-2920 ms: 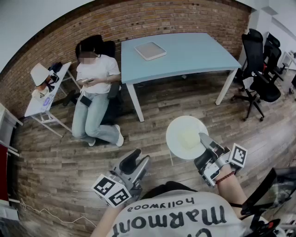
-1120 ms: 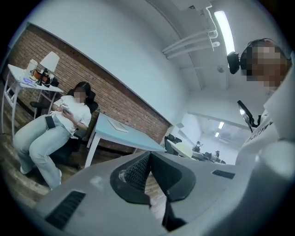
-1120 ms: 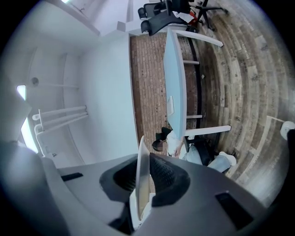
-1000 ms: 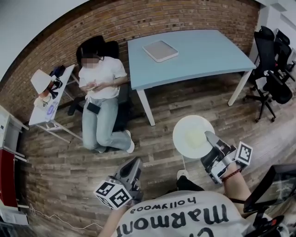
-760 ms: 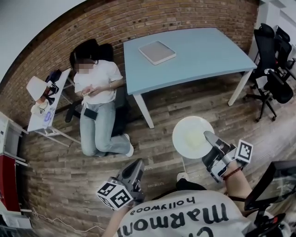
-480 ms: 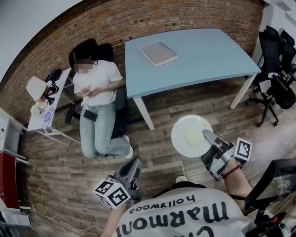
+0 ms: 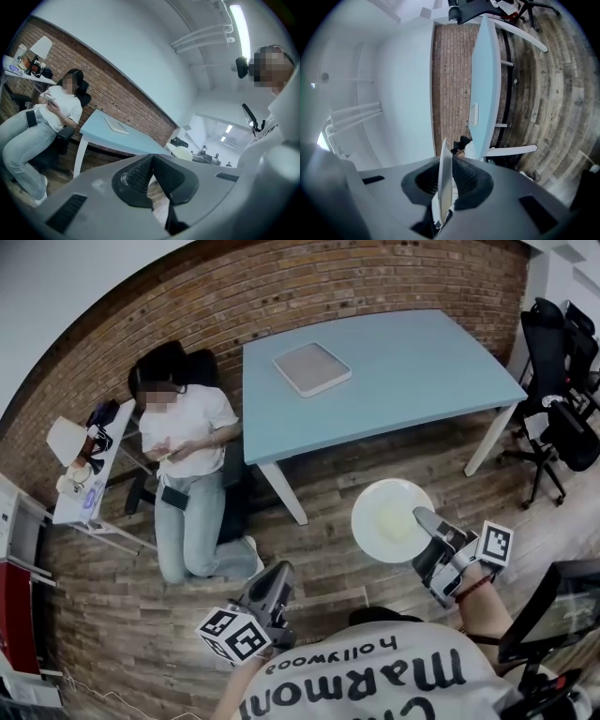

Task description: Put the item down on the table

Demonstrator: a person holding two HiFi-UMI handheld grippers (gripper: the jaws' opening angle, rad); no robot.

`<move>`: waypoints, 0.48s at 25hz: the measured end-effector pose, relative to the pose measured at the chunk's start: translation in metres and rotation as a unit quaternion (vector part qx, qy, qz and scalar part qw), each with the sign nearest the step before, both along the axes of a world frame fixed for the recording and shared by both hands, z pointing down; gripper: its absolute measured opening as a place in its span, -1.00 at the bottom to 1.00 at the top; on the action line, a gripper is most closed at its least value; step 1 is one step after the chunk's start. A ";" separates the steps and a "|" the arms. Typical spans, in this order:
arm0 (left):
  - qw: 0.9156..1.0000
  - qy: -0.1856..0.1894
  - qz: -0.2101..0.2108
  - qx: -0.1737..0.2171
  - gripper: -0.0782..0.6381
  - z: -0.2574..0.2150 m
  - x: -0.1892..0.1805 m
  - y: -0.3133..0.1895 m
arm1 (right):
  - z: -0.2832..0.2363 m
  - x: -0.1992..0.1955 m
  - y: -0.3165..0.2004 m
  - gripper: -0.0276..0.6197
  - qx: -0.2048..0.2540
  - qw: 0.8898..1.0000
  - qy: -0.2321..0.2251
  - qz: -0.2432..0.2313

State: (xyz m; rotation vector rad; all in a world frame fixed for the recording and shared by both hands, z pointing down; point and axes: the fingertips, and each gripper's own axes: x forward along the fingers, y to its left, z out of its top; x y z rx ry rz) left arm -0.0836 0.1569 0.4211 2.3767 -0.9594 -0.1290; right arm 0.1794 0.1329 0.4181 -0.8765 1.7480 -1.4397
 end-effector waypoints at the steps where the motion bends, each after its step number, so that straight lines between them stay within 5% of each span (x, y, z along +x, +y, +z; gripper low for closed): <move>1: 1.000 -0.001 0.001 -0.001 -0.76 0.002 0.004 0.000 | 0.003 0.003 -0.001 -0.80 -0.002 1.000 0.000 -0.002; 12: 1.000 -0.019 -0.011 -0.016 -0.76 0.007 0.011 0.002 | 0.014 0.014 -0.009 -0.80 -0.013 1.000 -0.023 -0.007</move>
